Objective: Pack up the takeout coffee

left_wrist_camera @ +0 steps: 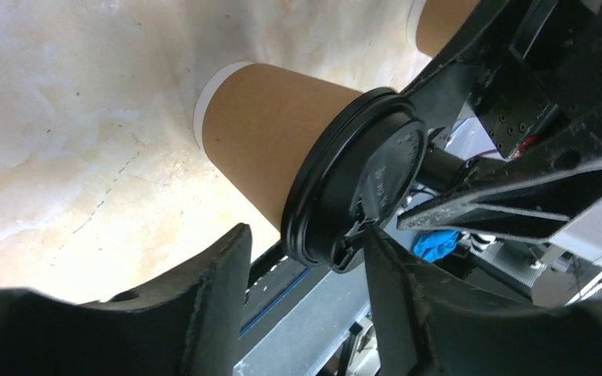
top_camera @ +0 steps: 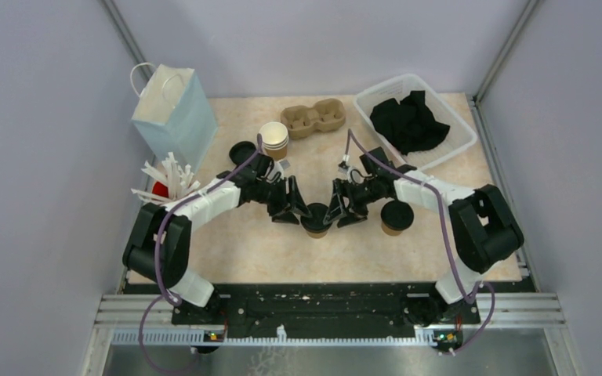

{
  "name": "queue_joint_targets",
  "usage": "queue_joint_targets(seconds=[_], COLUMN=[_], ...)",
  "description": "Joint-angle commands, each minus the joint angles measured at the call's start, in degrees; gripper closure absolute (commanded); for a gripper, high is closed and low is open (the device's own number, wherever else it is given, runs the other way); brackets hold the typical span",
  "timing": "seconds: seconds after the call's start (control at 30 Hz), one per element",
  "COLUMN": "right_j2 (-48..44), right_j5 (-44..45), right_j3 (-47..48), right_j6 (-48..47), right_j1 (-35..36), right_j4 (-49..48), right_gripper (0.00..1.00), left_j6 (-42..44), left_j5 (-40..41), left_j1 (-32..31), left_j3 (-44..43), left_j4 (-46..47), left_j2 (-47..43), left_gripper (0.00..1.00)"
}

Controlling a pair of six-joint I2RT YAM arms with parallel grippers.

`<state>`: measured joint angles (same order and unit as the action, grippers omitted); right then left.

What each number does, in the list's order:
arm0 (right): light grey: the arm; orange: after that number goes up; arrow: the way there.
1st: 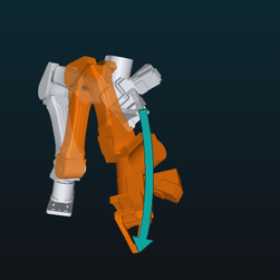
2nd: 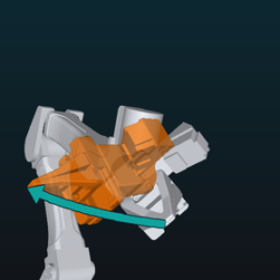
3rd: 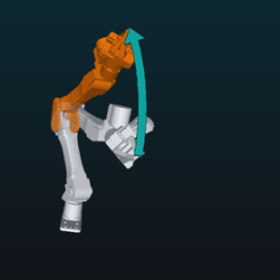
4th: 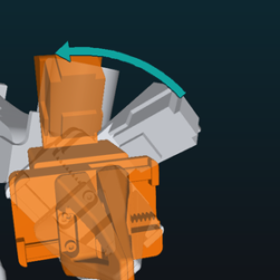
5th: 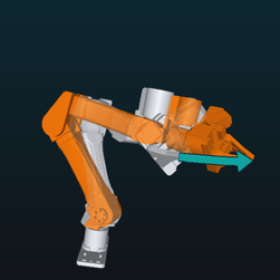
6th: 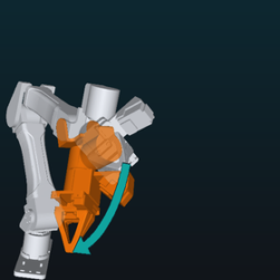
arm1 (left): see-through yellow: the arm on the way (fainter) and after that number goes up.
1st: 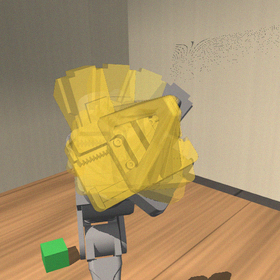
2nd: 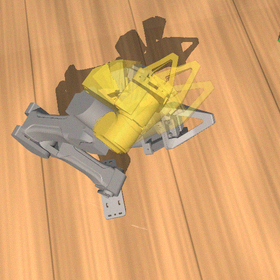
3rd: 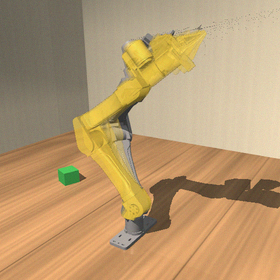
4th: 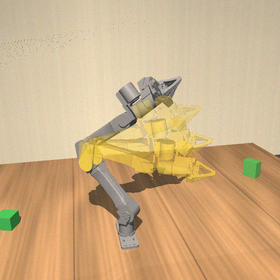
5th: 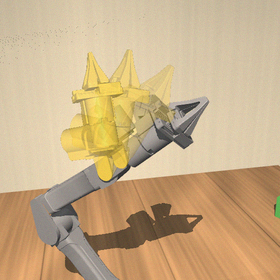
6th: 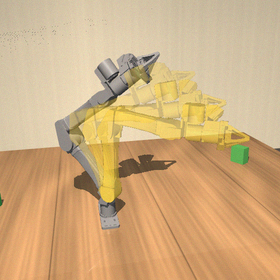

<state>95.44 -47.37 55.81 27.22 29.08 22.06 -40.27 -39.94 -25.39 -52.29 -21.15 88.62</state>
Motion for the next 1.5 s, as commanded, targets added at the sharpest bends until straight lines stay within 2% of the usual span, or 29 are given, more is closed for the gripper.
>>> queue_joint_targets(seconds=[0.0,0.13,0.2,0.3,0.4,0.53,0.63,0.77,1.03,1.23,1.47], right_j2=[-5.8,-10.0,-11.6,-15.4,-19.8,-24.9,-28.5,-32.3,-37.9,-40.3,-41.9], right_j5=[8.0,12.8,15.5,19.5,22.9,26.1,26.7,28.3,32.3,34.2,34.8], right_j3=[5.1,6.4,7.2,10.0,13.3,17.5,19.1,20.4,21.3,21.8,21.8], right_j6=[-3.9,-5.4,-6.4,-7.9,-7.8,-7.1,-5.7,-4.2,-2.9,-2.4,-1.3], right_j1=[-0.2,-0.3,-0.2,-0.1,-0.1,-0.1,-0.1,-0.1,-0.1,-0.1,-0.1], right_j4=[8.8,14.6,17.9,22.9,26.9,31.7,33.6,36.1,40.0,42.5,43.2], right_gripper=[0.3,0.2,0.19,0.18,0.16,0.15,0.15,0.15,0.15,0.14,0.14], left_j6=[2.3,3.5,3.7,3.8,2.9,2.5,0.0,-3.6,-7.4,-9.0,-11.8], left_j5=[1.8,3.2,3.9,3.7,0.3,1.4,-0.1,-0.9,1.2,3.3,6.8], left_j1=[-0.3,-0.3,-0.3,-0.3,-0.5,-0.9,-1.2,-3.0,-7.2,-11.4,-13.2], left_j3=[-5.5,-7.8,-7.8,-5.3,-4.3,-3.3,-2.1,-2.5,-10.6,-19.1,-27.8], left_j4=[-4.1,-6.7,-6.8,-5.0,-2.6,-1.1,2.8,7.0,9.8,9.9,11.3], left_j2=[-1.9,-2.7,-3.0,-2.6,-0.7,-0.2,1.9,5.0,13.1,20.6,28.1], left_gripper=[0.32,0.18,0.14,0.1,0.09,0.07,0.1,0.18,0.31,0.34,0.36])
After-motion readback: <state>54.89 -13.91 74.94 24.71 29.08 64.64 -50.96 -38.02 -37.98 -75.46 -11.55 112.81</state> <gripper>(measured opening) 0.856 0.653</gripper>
